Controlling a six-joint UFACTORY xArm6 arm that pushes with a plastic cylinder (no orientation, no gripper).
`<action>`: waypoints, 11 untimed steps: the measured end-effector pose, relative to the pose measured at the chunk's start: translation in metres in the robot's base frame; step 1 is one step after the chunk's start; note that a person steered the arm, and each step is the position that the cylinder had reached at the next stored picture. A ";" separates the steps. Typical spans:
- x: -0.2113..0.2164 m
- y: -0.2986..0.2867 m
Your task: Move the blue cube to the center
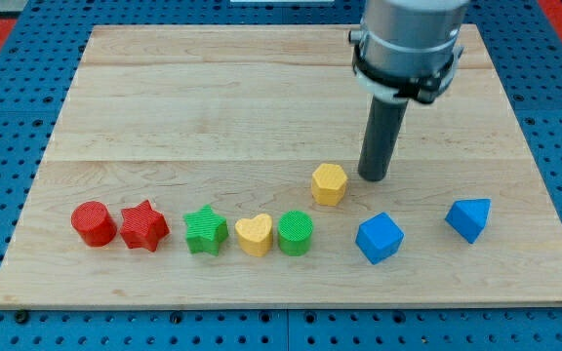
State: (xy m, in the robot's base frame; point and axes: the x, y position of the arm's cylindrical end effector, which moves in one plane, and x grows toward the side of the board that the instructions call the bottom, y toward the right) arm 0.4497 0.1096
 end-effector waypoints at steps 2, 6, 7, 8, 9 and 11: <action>0.011 0.131; 0.169 0.095; 0.165 0.069; 0.148 0.005; 0.123 -0.019; 0.056 -0.015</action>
